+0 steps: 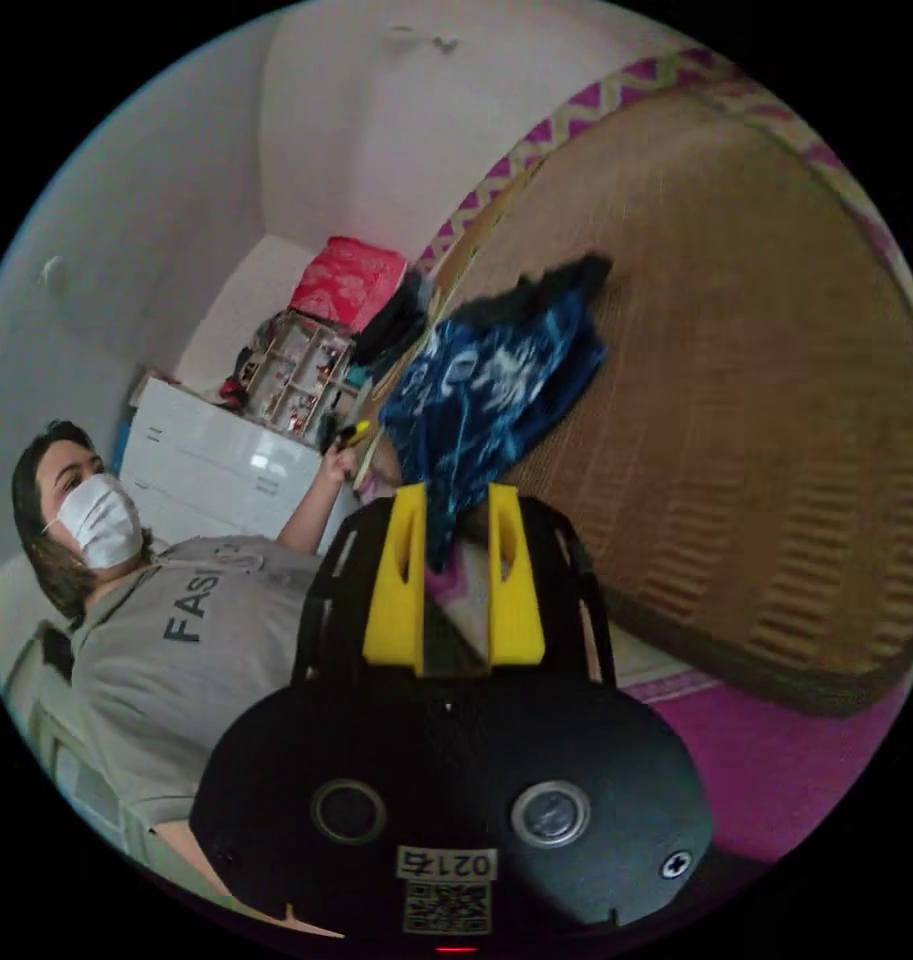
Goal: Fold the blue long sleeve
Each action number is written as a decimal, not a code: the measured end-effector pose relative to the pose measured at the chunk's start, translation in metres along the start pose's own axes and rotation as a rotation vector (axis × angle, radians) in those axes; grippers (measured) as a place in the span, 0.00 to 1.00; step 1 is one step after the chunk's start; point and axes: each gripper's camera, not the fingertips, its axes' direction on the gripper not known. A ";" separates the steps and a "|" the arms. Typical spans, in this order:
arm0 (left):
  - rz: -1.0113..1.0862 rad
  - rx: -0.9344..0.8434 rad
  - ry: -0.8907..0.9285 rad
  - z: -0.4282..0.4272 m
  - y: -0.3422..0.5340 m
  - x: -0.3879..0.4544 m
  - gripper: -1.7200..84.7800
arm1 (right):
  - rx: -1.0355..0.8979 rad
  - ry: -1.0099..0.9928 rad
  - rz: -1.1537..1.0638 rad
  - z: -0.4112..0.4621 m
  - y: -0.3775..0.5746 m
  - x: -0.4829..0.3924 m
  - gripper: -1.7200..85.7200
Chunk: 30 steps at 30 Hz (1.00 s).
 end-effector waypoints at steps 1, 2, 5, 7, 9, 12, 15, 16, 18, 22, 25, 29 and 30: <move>0.065 -0.011 -0.026 0.005 0.006 0.026 0.03 | 0.035 0.056 0.014 -0.010 -0.013 0.004 0.15; 0.092 -0.023 -0.042 0.017 0.011 0.048 0.05 | 0.059 0.094 0.024 -0.015 -0.028 0.011 0.16; 0.062 -0.078 0.010 0.069 0.025 0.088 0.10 | 0.028 0.153 0.053 0.002 -0.072 0.031 0.17; 0.031 -0.108 0.041 0.105 0.037 0.108 0.11 | -0.031 0.199 0.069 0.024 -0.098 0.042 0.17; 0.002 -0.147 0.042 0.140 0.050 0.124 0.11 | -0.088 0.213 0.080 0.045 -0.120 0.053 0.18; -0.056 -0.192 0.092 0.188 0.072 0.139 0.13 | -0.141 0.145 0.092 0.062 -0.150 0.070 0.18; -0.140 -0.224 0.203 0.223 0.085 0.138 0.15 | -0.222 0.100 0.096 0.077 -0.175 0.083 0.17; -0.163 -0.232 0.219 0.232 0.088 0.137 0.16 | -0.257 0.084 0.097 0.085 -0.183 0.087 0.17; -0.170 -0.205 0.222 0.235 0.089 0.140 0.16 | -0.301 0.067 0.089 0.096 -0.194 0.091 0.17; -0.193 -0.148 0.161 0.225 0.087 0.145 0.15 | -0.343 0.045 0.097 0.116 -0.210 0.100 0.15; -0.237 -0.103 0.155 0.218 0.087 0.145 0.14 | -0.332 0.031 0.098 0.128 -0.212 0.105 0.14; -0.244 -0.113 0.121 0.211 0.085 0.152 0.10 | -0.305 0.017 0.118 0.142 -0.212 0.117 0.10; -0.251 -0.126 0.115 0.210 0.086 0.152 0.08 | -0.302 0.012 0.125 0.144 -0.211 0.119 0.09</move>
